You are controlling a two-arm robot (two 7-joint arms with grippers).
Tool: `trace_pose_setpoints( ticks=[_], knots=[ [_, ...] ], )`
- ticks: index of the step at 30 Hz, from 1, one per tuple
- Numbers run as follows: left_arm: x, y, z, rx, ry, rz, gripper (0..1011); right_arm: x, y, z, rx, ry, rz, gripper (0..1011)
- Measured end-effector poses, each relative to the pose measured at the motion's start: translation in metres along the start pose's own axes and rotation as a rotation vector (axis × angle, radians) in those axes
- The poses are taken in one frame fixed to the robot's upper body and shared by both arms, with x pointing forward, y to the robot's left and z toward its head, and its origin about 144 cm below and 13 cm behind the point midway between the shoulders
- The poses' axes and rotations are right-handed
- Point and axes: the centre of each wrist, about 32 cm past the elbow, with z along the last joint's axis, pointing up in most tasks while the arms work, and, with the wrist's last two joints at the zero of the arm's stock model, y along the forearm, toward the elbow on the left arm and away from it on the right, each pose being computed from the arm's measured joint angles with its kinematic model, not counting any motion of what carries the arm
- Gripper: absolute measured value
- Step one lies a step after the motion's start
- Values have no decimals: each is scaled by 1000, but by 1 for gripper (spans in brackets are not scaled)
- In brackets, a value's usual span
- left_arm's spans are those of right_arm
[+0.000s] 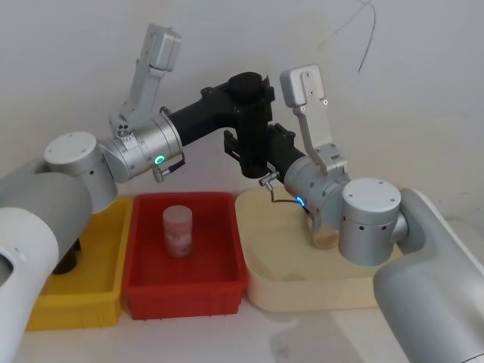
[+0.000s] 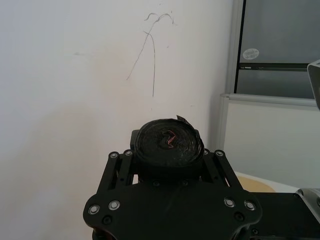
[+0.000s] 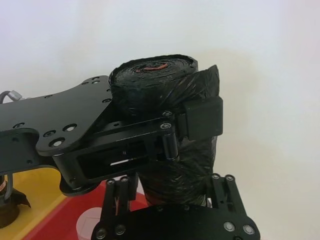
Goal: Pick up the garbage bag with the one hand and transfer it to the other hand.
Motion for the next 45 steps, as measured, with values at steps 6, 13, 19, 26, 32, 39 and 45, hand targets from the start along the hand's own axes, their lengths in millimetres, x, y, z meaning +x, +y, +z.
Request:
trace_pose_setpoints(
  ticks=[6, 13, 19, 26, 32, 39, 45],
  knots=[
    [0, 0, 0, 0, 0, 0, 523, -1, 1, 0, 1, 0, -2, 563],
    [0, 0, 0, 0, 0, 0, 523, -1, 1, 0, 1, 0, -3, 563],
    [0, 0, 0, 0, 0, 0, 523, -1, 1, 0, 2, 0, -4, 563],
    [0, 0, 0, 0, 0, 0, 523, -1, 1, 0, 2, -1, -4, 563],
    [0, 0, 0, 0, 0, 0, 667, -1, 2, 0, 3, -1, -5, 563],
    [0, 0, 0, 0, 0, 0, 834, -1, 2, 0, 2, -1, -8, 562],
    [0, 0, 0, 0, 0, 0, 1001, 1, 1, 1, 0, 0, -40, 563]
  ],
)
